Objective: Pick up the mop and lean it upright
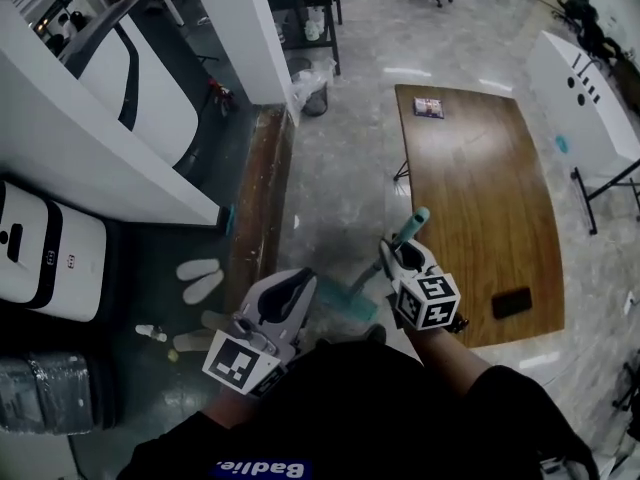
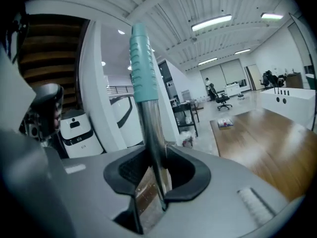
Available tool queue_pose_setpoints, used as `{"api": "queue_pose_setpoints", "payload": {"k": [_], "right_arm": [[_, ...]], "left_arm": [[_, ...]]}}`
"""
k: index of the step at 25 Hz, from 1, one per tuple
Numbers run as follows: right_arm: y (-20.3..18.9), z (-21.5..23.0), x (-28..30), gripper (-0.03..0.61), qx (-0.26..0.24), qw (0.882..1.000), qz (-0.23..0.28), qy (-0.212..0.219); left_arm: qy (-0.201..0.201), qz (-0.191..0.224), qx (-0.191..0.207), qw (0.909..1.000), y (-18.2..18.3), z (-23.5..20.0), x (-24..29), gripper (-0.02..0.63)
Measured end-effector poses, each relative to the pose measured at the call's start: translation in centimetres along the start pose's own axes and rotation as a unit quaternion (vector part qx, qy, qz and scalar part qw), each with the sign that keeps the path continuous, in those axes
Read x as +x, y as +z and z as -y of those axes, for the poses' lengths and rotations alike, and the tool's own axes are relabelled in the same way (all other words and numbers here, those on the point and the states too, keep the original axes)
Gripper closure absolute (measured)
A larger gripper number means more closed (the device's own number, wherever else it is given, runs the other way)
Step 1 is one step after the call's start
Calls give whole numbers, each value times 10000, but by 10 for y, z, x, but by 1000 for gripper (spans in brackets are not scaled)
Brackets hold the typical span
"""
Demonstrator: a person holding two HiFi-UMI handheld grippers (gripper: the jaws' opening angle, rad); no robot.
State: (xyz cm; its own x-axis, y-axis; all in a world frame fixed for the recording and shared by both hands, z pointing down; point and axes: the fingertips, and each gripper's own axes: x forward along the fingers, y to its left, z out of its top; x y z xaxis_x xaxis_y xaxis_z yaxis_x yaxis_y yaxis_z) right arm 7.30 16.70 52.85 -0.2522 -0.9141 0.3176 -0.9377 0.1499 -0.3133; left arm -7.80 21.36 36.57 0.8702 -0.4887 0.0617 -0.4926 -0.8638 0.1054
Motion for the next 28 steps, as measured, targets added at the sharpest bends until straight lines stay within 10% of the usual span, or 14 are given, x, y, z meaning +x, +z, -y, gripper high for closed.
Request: {"api": "queue_pose_setpoints", "payload": {"k": [11,28], "right_arm": [[47,-39,16,471,-224,9932,469,1044],[92,-26,114,469,-578,9965,557,-215]], "left_arm": [[246,29,-54,9997,-12,1,25,572],[-546,296,-352,9974,3,-153,58,574]]}}
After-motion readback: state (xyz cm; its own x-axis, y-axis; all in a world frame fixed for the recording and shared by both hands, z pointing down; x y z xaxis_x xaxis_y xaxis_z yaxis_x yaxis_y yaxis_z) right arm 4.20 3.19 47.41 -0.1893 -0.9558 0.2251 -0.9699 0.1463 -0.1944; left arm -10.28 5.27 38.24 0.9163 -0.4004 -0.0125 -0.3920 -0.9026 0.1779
